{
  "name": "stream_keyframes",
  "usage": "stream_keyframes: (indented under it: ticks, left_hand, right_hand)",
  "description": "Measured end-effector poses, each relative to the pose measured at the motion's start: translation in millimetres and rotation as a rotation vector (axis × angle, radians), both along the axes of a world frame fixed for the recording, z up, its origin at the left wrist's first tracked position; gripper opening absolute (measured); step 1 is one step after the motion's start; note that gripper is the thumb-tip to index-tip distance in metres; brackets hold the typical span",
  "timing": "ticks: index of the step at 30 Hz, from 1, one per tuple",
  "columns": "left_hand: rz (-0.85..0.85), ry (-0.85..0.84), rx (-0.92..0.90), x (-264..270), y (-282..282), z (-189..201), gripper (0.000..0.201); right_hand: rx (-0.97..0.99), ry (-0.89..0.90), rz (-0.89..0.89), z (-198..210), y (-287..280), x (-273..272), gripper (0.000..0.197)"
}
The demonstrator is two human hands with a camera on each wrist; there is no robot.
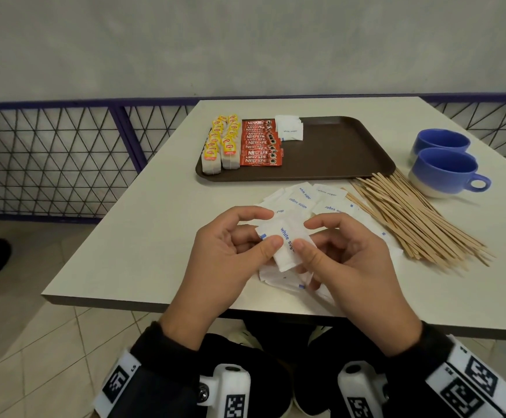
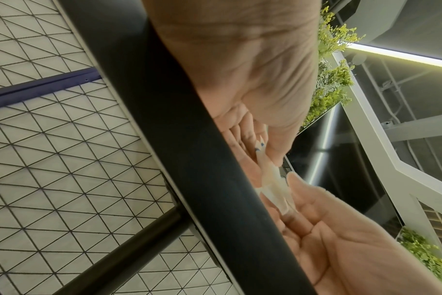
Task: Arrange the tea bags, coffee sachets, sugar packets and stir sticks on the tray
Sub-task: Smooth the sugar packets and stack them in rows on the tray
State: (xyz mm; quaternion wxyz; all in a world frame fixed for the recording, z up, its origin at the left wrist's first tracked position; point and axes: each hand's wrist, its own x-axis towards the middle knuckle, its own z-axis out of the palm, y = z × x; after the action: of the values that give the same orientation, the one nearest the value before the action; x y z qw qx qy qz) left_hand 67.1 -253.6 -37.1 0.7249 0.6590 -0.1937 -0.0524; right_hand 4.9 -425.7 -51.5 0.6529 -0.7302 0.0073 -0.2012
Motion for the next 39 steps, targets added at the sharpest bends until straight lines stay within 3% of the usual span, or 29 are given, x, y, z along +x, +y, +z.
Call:
stream_keyframes:
  ticks: [4, 9, 12, 19, 28, 34, 39]
  left_hand:
    - [0.025, 0.002, -0.032, -1, 0, -1, 0.029]
    - [0.013, 0.019, -0.043, -2, 0, 3, 0.029]
    - [0.021, 0.024, -0.047, 0, 0, 3, 0.021]
    - [0.033, 0.013, -0.043, 0, 0, 3, 0.025]
    - [0.014, -0.012, -0.010, -2, 4, 2, 0.021]
    - [0.014, -0.012, 0.017, -2, 8, 1, 0.024]
    - [0.017, -0.002, 0.012, -1, 9, 1, 0.025]
  right_hand:
    - [-0.048, 0.020, 0.062, -2, 3, 3, 0.045]
    - [-0.052, 0.021, 0.099, -2, 2, 3, 0.047]
    - [-0.011, -0.005, 0.118, -1, 1, 1, 0.046]
    - [0.101, -0.025, 0.094, 4, -3, 2, 0.041]
    - [0.170, 0.073, 0.126, 9, -7, 9, 0.023]
    - [-0.102, 0.182, 0.206, 27, -18, 14, 0.030]
    - [-0.368, 0.286, 0.320, 60, -23, 22, 0.015]
